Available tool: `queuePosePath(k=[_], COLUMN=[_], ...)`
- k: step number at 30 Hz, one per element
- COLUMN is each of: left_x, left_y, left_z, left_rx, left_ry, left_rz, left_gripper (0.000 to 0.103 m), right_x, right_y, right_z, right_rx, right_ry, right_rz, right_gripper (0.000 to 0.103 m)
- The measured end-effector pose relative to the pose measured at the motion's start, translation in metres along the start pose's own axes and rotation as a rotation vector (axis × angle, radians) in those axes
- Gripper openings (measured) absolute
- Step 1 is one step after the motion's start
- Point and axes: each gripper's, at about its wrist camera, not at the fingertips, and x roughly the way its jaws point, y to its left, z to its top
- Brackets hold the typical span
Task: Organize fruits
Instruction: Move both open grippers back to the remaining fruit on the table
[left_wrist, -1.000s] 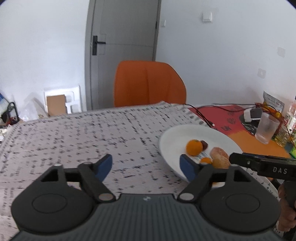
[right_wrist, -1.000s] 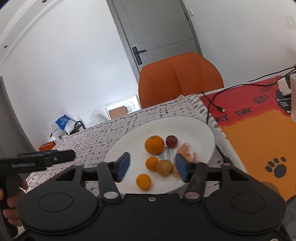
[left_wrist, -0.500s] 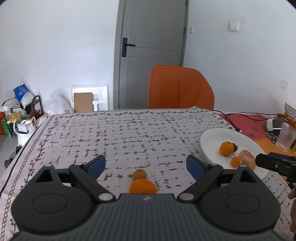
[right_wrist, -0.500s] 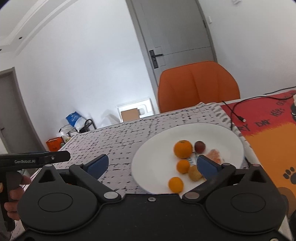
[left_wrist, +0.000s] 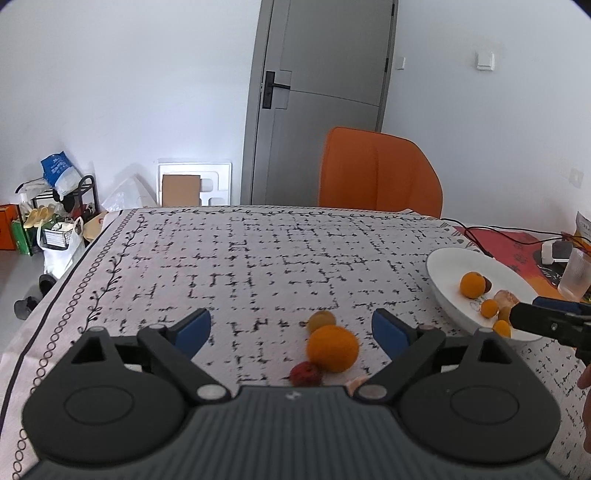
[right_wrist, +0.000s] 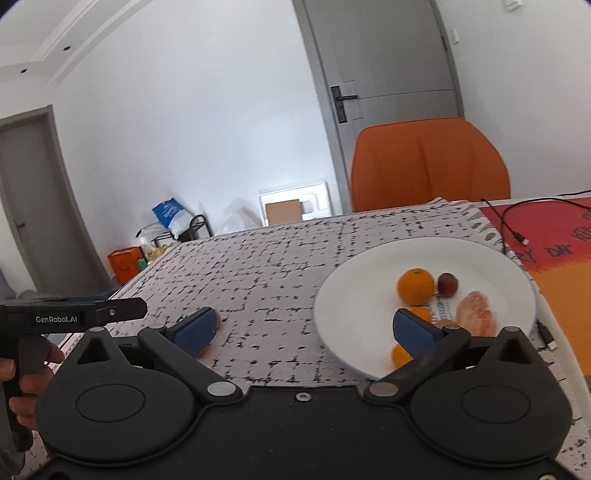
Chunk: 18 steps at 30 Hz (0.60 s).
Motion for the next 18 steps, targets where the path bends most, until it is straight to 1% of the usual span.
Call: queuePosePath(k=[6,12,18], left_x=[-0.004,-0.004,-0.007], left_y=[0.016,0.029,0.041], left_z=[-0.008,-0.016,-0.021], left_rx=[-0.023,-0.054,-0.075], left_ry=[0.005,0.004,0.011], left_rz=[0.010,0.024,0.040], left_gripper=[0.092,0.090,0.090], right_x=[0.010,0.021,0.033], right_y=[0.015,0.026,0.043], right_z=[-0.002,-0.005,-0.009], right_rx=[-0.032,-0.037,-0.085], right_ry=[0.029,0.061,0.095], right_rz=[0.044,0.112,0.171], right_gripper=[0.103,0.103,0.097])
